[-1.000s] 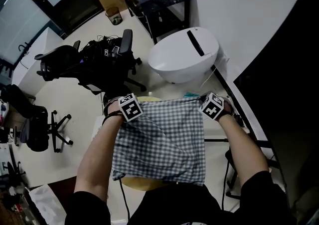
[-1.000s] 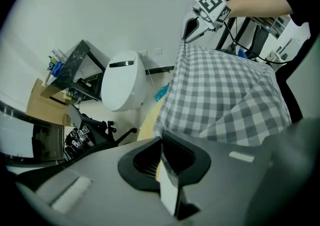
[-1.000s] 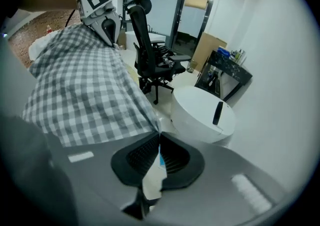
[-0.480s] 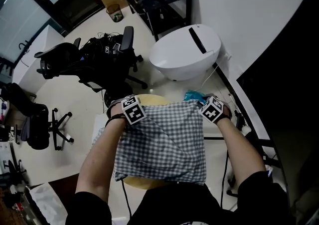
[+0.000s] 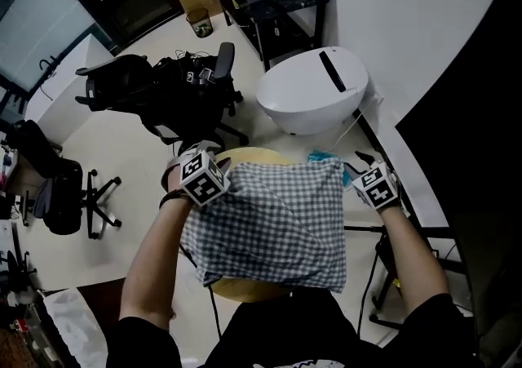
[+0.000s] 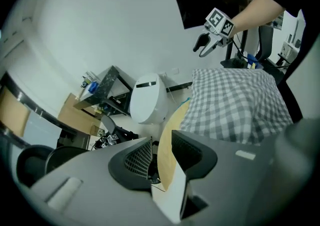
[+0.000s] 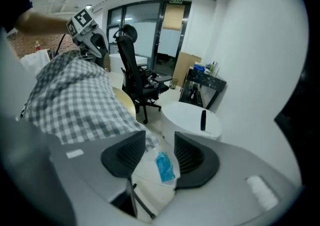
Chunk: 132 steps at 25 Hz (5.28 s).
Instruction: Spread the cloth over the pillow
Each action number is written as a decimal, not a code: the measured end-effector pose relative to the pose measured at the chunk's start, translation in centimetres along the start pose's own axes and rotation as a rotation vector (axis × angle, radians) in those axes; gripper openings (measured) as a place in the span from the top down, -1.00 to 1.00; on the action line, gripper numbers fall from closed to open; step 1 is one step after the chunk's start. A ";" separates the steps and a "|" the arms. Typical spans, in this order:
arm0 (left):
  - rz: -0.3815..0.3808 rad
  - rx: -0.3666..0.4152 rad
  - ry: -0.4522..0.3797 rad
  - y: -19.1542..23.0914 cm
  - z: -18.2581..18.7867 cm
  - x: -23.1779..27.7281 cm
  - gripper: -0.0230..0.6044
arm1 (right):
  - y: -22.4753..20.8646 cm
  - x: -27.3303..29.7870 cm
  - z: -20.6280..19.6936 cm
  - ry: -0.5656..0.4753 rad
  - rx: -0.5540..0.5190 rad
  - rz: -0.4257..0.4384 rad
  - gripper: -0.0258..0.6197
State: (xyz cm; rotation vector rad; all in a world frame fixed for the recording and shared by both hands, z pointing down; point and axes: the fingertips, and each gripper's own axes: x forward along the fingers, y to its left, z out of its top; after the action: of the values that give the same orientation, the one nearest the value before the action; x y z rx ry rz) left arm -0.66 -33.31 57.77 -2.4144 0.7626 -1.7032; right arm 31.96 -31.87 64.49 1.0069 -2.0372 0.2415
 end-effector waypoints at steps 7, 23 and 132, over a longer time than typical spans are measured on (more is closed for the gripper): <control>0.130 -0.058 -0.092 -0.9 -4.8 -9.4 0.57 | 6.1 -7.6 3.9 -0.162 -0.004 -0.037 0.33; 0.052 -0.299 -0.076 -14.9 -21.1 -15.3 0.52 | 25.9 -19.8 13.9 -0.482 -0.223 0.134 0.33; -0.069 -0.359 -0.123 -23.7 -15.5 -14.5 0.92 | 28.0 -21.3 13.8 -0.510 0.228 0.284 0.87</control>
State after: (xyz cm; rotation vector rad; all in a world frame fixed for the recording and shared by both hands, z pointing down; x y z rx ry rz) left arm -10.16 -2.98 59.37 -2.7772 1.0570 -1.5322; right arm 10.44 -8.02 44.73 0.9822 -2.6706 0.4055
